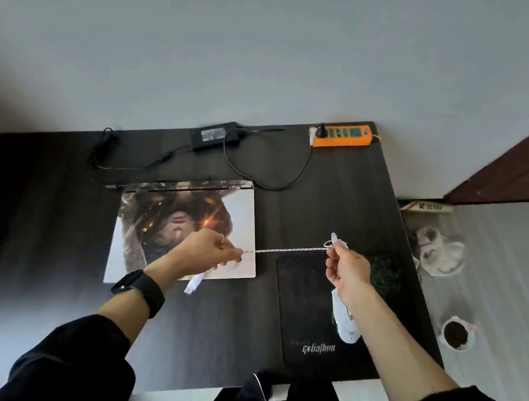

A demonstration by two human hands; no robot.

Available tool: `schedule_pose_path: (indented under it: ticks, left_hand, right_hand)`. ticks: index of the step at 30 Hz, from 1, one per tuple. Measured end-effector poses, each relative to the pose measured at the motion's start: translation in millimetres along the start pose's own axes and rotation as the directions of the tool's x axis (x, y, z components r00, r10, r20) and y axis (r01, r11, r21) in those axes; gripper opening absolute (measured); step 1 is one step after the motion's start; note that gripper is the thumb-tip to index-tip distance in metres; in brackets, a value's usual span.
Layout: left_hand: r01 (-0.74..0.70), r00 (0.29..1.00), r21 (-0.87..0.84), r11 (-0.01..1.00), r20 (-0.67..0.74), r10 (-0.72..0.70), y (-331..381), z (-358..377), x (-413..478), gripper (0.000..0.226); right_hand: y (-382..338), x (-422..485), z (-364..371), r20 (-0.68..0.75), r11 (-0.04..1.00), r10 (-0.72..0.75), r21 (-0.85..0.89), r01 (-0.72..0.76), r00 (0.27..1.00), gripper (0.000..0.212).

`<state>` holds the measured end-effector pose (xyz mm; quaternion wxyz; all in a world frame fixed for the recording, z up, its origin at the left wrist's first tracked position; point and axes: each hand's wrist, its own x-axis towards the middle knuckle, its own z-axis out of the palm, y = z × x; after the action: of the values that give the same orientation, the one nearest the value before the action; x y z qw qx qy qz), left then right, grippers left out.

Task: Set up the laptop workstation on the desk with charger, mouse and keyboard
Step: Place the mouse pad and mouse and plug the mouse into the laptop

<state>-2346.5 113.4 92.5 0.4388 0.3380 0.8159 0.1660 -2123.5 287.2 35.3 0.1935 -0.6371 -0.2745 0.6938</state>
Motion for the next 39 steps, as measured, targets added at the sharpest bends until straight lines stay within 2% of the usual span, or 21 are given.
schedule_pose_path:
  ticks: [3,6,9,14,18,20,23,26,28,31,35,39]
  left_hand:
    - [0.033,0.999,0.039,0.999,-0.003,-0.033,-17,-13,-10,0.027]
    - [0.034,0.999,-0.013,0.999,0.024,-0.033,-29,-11,-13,0.026]
    - [0.045,0.998,-0.098,0.994,0.036,-0.042,-32,-3,-11,0.021]
    - [0.024,0.988,-0.435,0.900,-0.125,-0.086,-3,5,-3,0.017]
    - [-0.038,0.947,-0.452,0.891,-0.302,-0.113,29,21,8,0.024]
    - [-0.032,0.894,-0.421,0.906,-0.418,-0.162,45,28,14,0.028]
    - [-0.018,0.850,-0.320,0.947,-0.504,-0.154,70,39,21,0.025]
    - [-0.011,0.868,-0.279,0.960,-0.479,-0.129,89,53,27,0.022]
    - [0.000,0.886,-0.234,0.972,-0.452,-0.108,97,61,29,0.024]
    - [-0.008,0.892,-0.221,0.975,-0.442,-0.093,107,64,32,0.022]
    - [-0.076,0.901,-0.282,0.956,-0.430,-0.055,122,69,36,0.019]
    - [-0.080,0.895,-0.309,0.948,-0.441,-0.068,128,76,39,0.022]
  right_hand:
    - [-14,13,1,-0.060,0.998,-0.058,-0.025,0.056,0.996,0.022]
    - [-19,21,11,-0.083,0.995,-0.087,-0.046,0.084,0.993,0.013]
    - [-21,27,15,-0.129,0.997,-0.081,-0.016,0.079,0.988,0.015]
    - [-37,47,3,-0.217,0.998,-0.041,0.036,0.050,0.975,0.025]
    - [-43,62,-8,-0.216,0.998,0.036,0.064,-0.022,0.976,0.021]
    - [-41,68,-8,-0.145,0.995,0.099,0.043,-0.093,0.984,0.021]
    - [-35,58,-2,0.124,0.972,0.236,-0.031,-0.234,0.964,0.029]
    - [-32,35,8,0.385,0.936,0.350,-0.185,-0.301,0.854,0.026]
    - [-30,21,16,0.493,0.926,0.377,-0.209,-0.314,0.784,0.020]
    - [-30,17,28,0.526,0.921,0.380,-0.141,-0.363,0.761,0.009]
    - [-34,24,30,0.509,0.889,0.412,-0.041,-0.456,0.756,0.007]
    - [-35,29,23,0.503,0.879,0.430,-0.042,-0.475,0.750,0.009]
